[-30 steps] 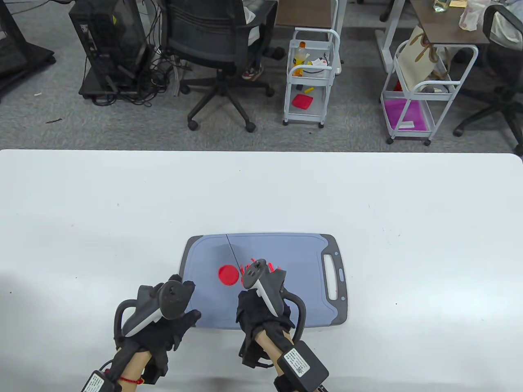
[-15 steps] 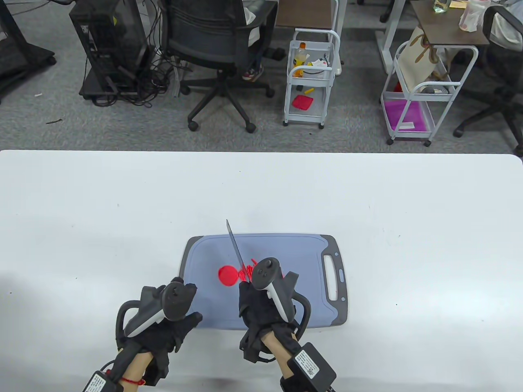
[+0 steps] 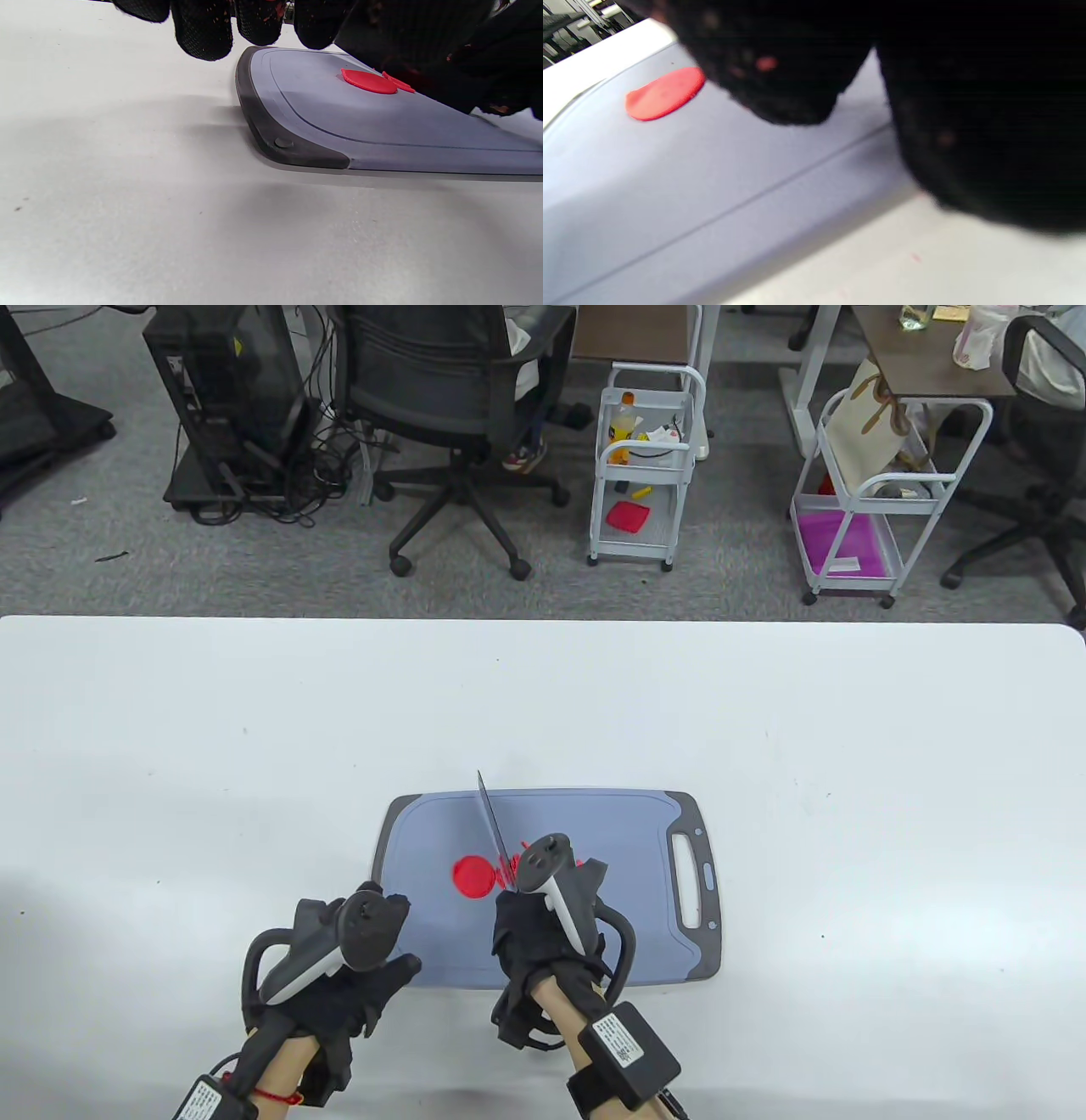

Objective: Chop plasticine discs into granules with repetitive downward strikes

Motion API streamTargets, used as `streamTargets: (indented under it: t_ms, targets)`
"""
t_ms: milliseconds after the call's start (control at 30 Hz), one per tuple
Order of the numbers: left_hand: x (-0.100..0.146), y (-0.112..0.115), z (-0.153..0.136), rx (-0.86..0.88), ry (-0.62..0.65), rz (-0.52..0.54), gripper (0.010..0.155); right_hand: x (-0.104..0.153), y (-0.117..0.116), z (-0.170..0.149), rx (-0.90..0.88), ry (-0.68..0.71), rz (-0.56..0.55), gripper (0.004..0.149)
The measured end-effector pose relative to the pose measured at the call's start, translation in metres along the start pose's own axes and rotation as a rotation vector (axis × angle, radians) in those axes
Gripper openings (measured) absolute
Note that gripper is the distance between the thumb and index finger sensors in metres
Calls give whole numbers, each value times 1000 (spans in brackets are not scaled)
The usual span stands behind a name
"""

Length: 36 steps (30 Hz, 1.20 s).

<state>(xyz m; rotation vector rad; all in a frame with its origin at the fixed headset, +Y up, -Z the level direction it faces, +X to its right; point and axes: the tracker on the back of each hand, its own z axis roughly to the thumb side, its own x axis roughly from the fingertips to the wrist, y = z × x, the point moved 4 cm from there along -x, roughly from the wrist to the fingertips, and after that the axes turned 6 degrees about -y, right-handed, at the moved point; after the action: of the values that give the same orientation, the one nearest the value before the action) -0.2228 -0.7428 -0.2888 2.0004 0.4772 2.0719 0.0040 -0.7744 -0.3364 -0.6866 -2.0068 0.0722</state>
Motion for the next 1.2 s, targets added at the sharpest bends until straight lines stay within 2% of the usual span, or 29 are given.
streamTargets:
  t_ms: [100, 233, 333, 433, 467, 500, 533, 567, 633, 700, 767, 900, 1033, 1100, 1200]
  targets:
    - [-1, -3, -3, 11, -4, 10, 77, 6, 4, -6, 31, -8, 45, 60]
    - [-2, -3, -5, 8, -16, 8, 77, 13, 18, -14, -48, 64, -30, 59]
    - [0, -3, -2, 8, -3, 13, 77, 24, 22, -7, -85, 114, -61, 59]
    - [0, -3, 0, 8, 2, 13, 77, 25, 15, 6, -57, 126, -98, 59]
    - [0, -3, 0, 7, 1, 11, 77, 20, 8, 10, -15, 97, -72, 59]
    - [0, -3, -1, 5, -2, 9, 77, 10, -6, 11, 105, 31, 14, 59]
    - [0, -3, -2, 5, -4, 8, 77, 14, -2, 7, 76, 53, 18, 61]
    - [-1, -3, -4, 8, -8, 8, 77, 11, -4, 13, 83, 9, 65, 60]
    - [0, -4, -5, 14, -12, 12, 77, 15, -4, 8, 111, 16, 10, 61]
    - [0, -4, -5, 15, -9, 14, 77, 21, -3, 4, 125, 3, 42, 61]
    - [1, -4, -3, 12, -7, 13, 77, 22, -3, 0, 141, 12, 22, 61]
    - [1, -4, 0, 11, 4, 13, 77, 10, -1, -1, 17, 51, 31, 60]
    - [0, -6, -3, 16, -6, 22, 77, 18, 8, 7, -18, 101, -28, 60]
    - [0, -4, -3, 8, -8, 12, 77, 21, 7, 13, -8, 122, -22, 60]
    - [0, -3, -3, 3, -6, 8, 77, 13, -4, 14, 79, 51, -1, 60]
